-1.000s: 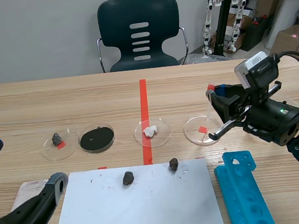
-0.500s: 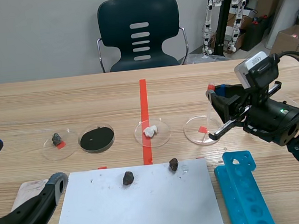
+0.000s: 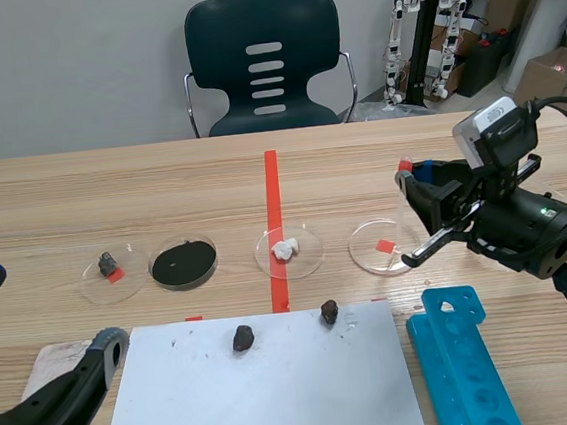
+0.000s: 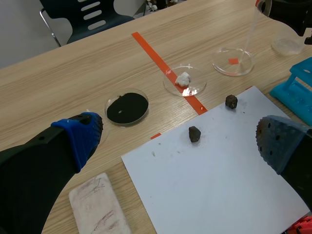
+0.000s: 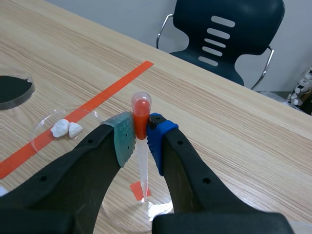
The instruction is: Draw acid from the petri dish
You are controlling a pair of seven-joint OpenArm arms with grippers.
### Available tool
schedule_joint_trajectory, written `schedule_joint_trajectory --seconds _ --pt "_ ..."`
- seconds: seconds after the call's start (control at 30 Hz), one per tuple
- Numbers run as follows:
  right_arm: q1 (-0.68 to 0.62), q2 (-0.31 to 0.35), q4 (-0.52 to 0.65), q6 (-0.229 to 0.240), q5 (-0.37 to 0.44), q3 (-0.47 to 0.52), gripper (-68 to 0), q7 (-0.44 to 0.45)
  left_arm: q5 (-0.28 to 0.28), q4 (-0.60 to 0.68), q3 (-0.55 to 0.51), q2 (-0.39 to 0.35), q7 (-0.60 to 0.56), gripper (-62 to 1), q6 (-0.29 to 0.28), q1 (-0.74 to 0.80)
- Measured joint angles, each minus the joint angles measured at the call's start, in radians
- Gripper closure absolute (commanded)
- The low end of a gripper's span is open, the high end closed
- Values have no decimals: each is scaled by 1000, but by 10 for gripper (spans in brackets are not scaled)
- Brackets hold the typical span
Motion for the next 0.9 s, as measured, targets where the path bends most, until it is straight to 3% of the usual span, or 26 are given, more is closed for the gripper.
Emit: schedule_joint_trajectory --seconds 0.27,0.9 --pt "-52 14 98 -4 0 2 -81 0 0 0 0 0 0 -623 0 0" --pt "-207 14 319 -5 0 125 -81 -19 0 0 0 0 0 -623 0 0"
